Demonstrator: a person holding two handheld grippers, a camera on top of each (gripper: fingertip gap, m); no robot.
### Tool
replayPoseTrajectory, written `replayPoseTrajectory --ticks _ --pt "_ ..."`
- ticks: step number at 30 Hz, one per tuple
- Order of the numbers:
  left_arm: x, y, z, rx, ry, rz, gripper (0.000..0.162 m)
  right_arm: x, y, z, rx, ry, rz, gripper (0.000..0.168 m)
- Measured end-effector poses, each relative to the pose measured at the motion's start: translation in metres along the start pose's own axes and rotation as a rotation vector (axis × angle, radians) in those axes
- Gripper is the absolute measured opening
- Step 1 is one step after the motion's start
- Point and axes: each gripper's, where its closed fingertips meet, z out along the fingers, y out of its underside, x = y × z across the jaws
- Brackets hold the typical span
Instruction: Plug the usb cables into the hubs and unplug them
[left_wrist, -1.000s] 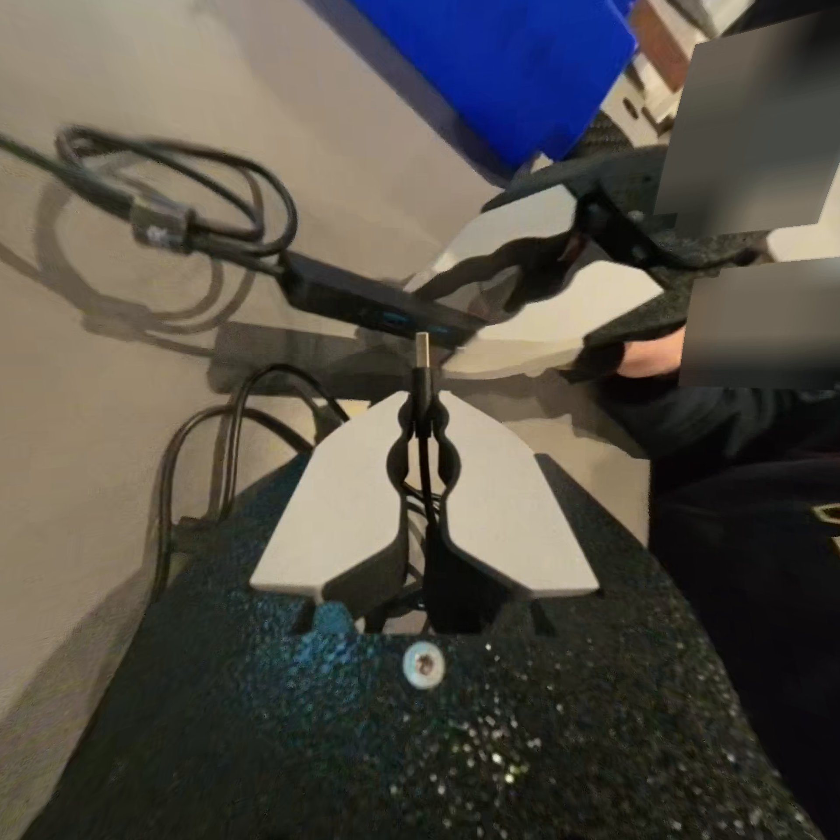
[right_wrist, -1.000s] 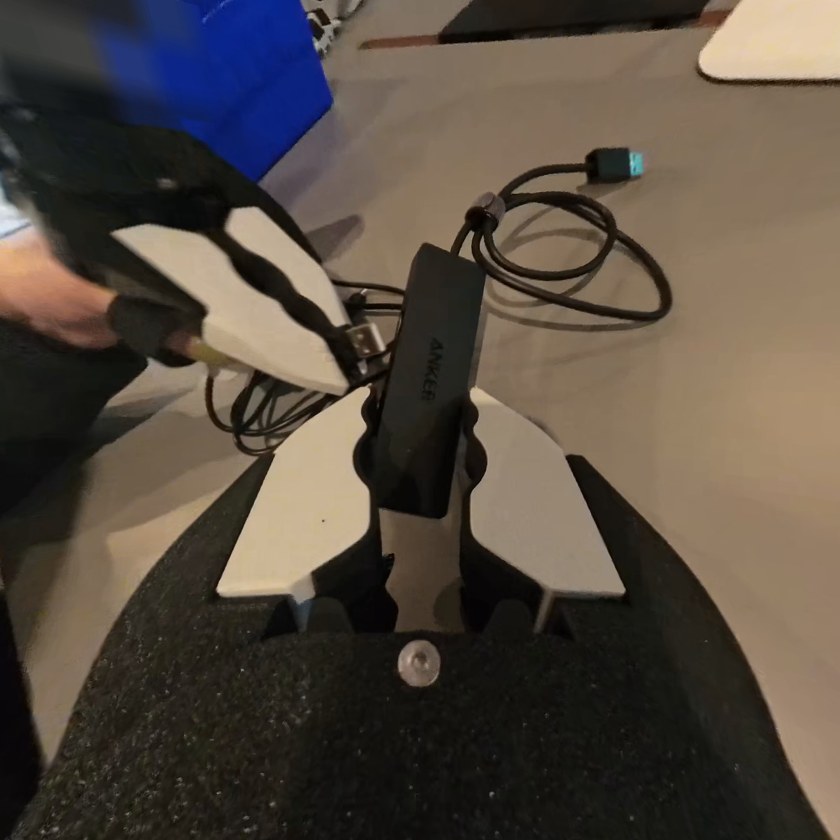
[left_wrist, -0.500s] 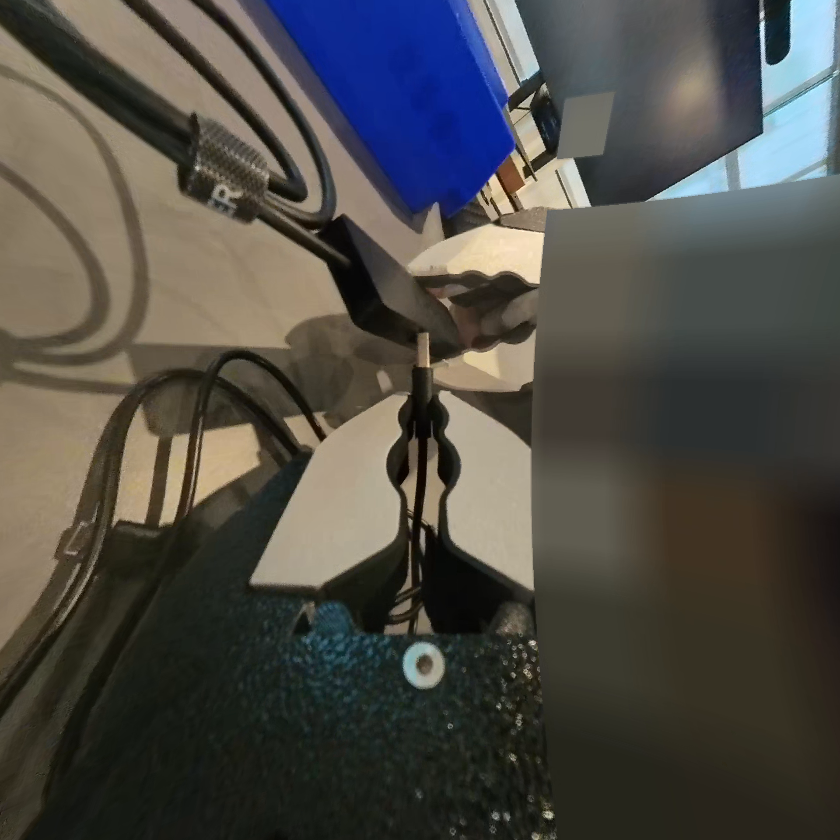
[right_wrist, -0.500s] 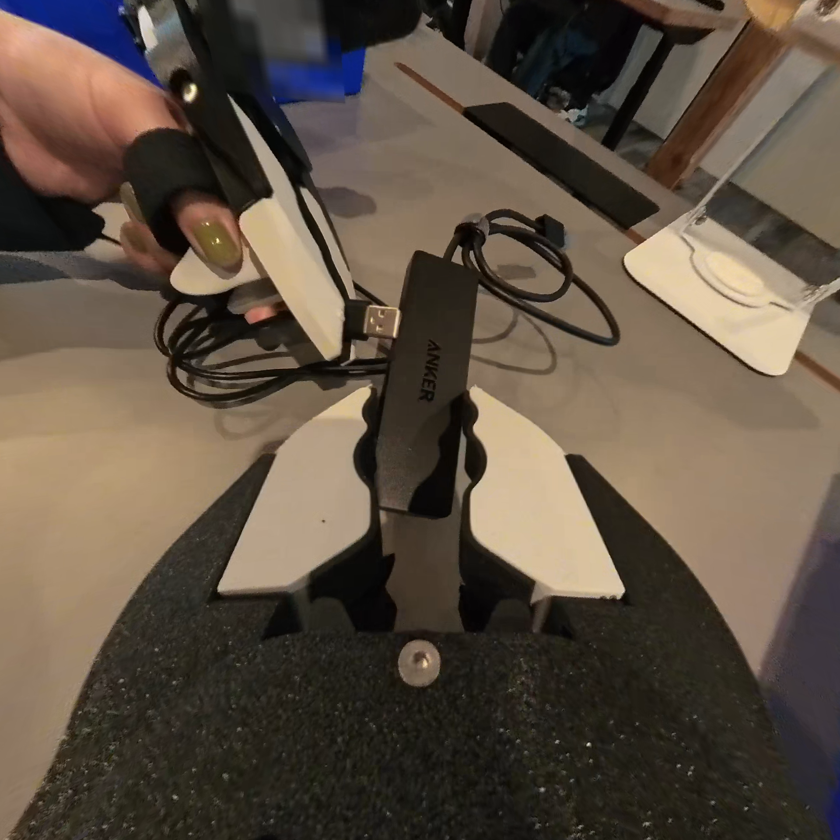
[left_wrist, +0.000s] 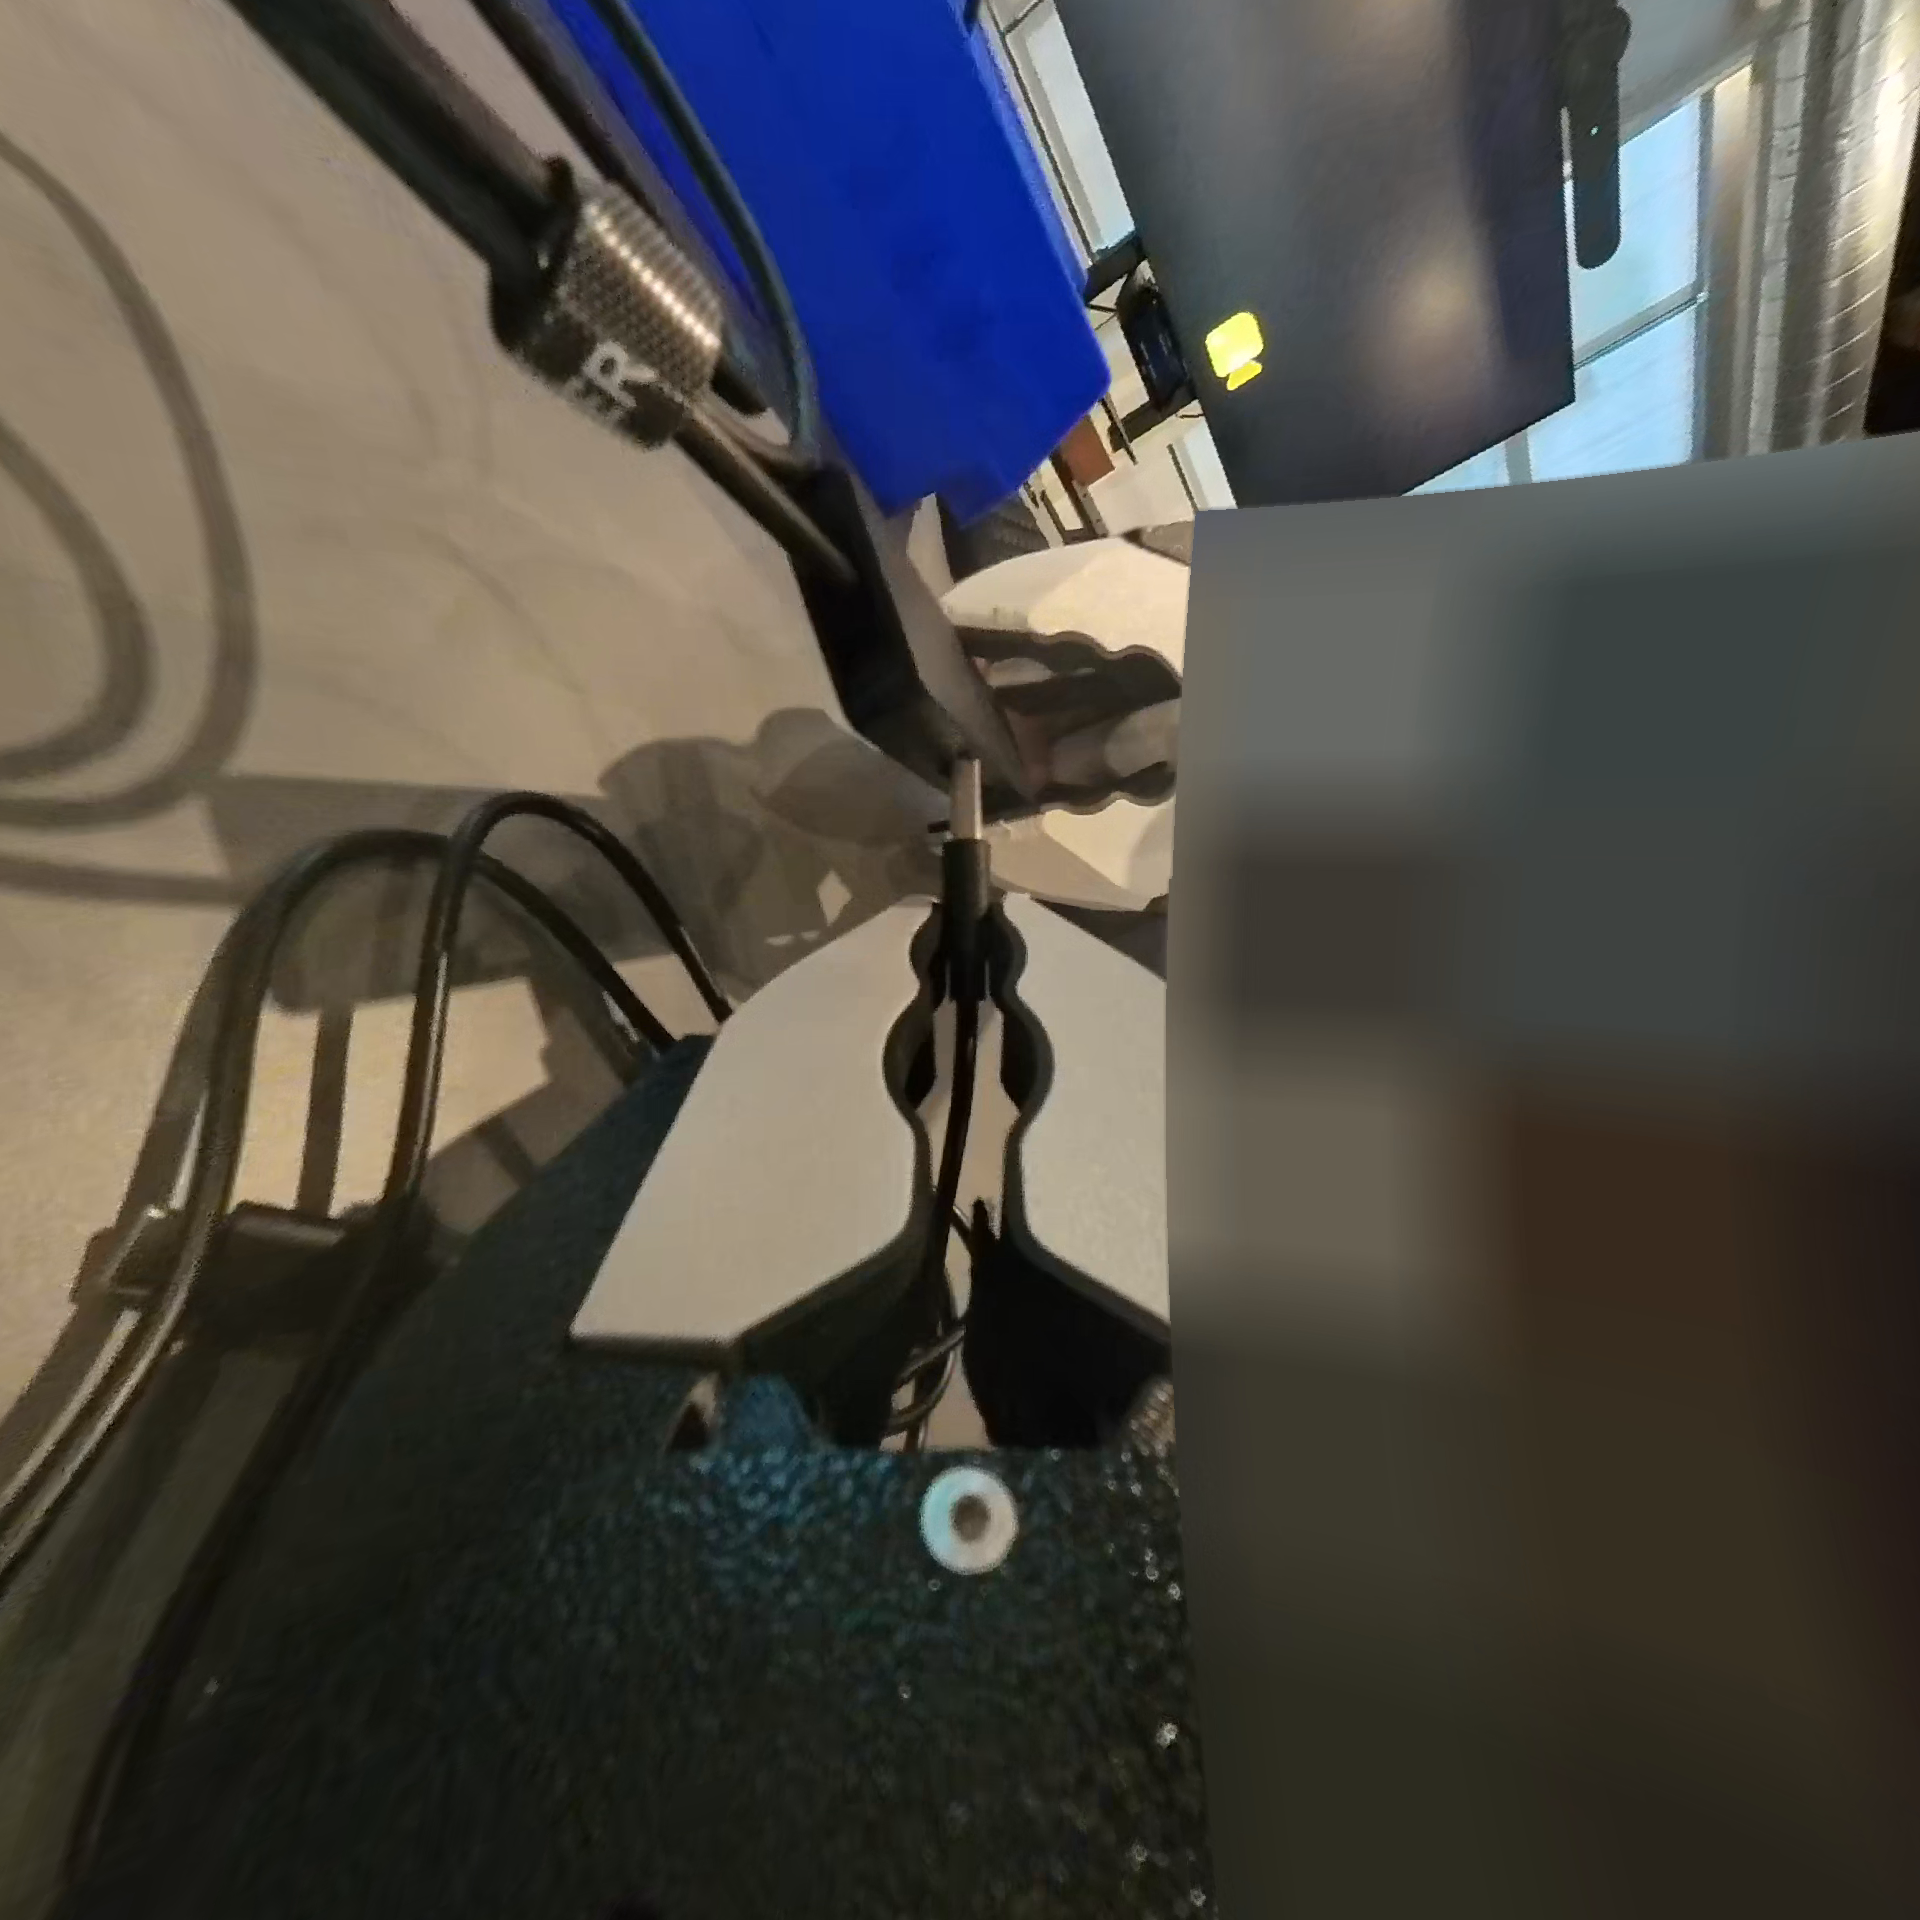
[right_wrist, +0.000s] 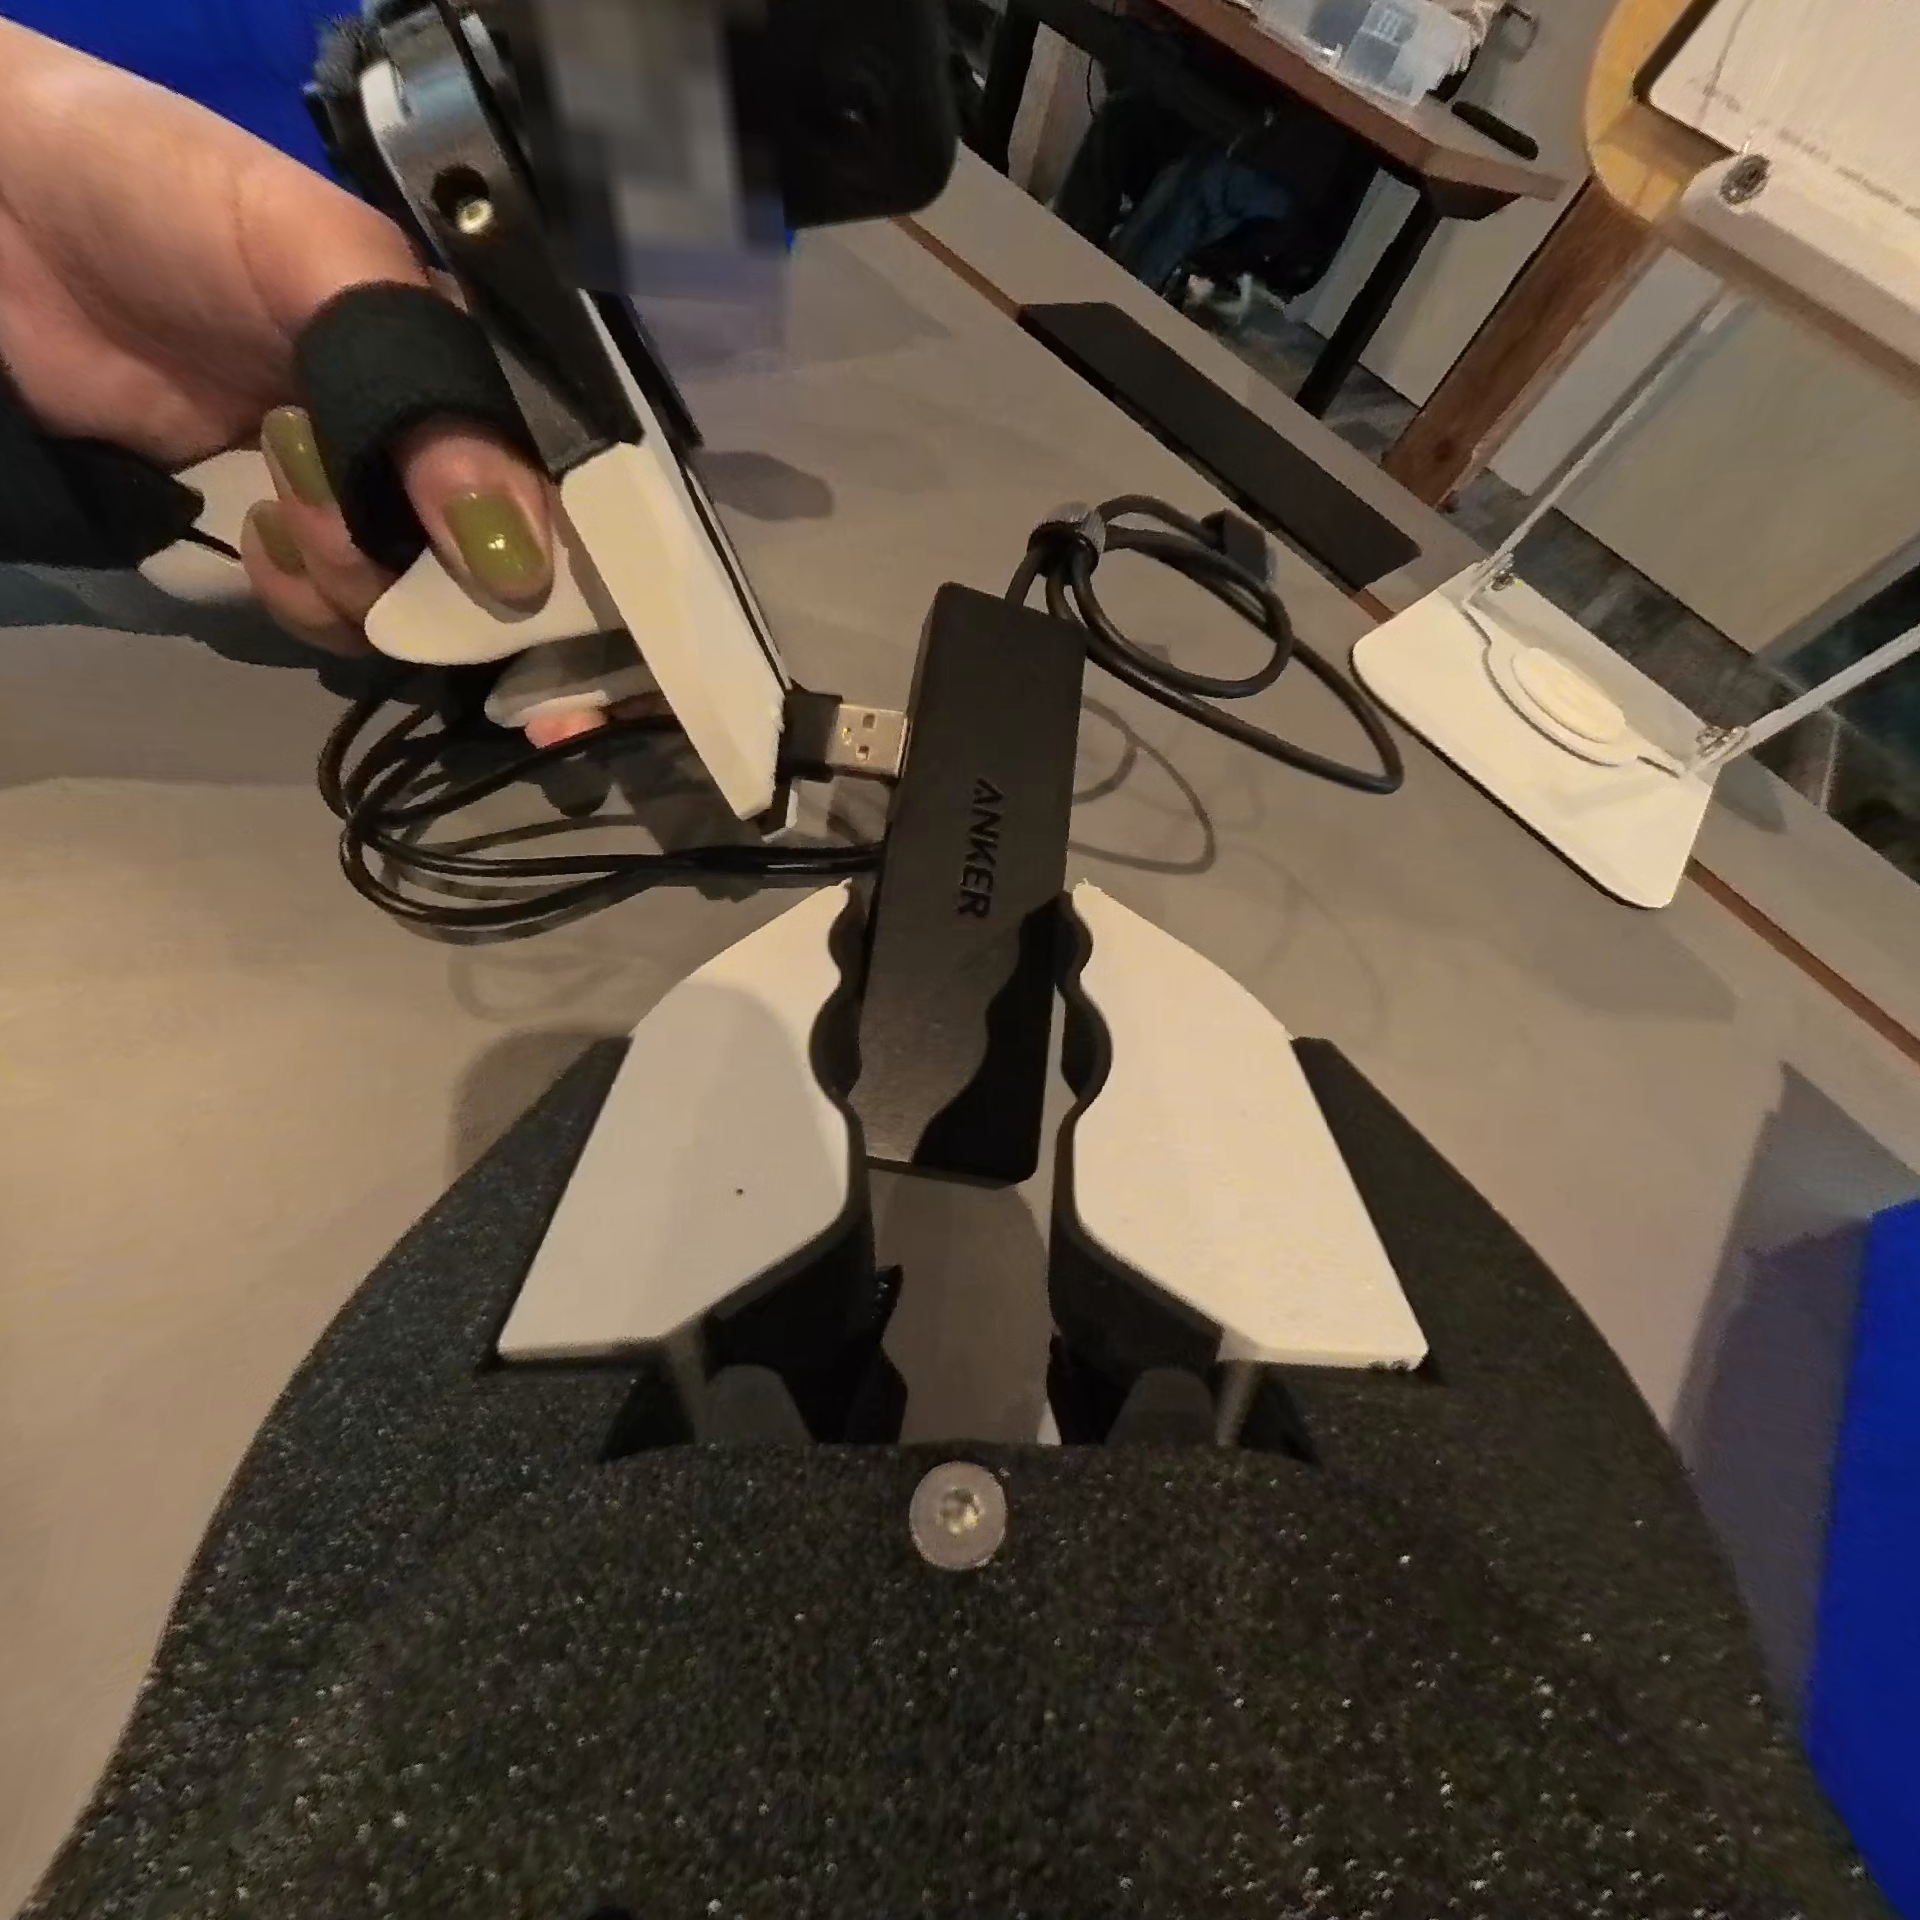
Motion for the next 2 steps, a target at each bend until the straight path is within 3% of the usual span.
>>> replayPoseTrajectory --ticks 1,2 --pt "0.0001 0.0000 0.0002 0.001 0.004 -0.002 0.007 0.0002 0.0000 -0.0001 0.000 0.004 -0.007 0.035" --pt "0.0005 0.0000 0.0004 0.003 0.008 -0.005 0.007 0.0006 -0.0006 -0.0007 0.003 0.011 -0.020 0.035"
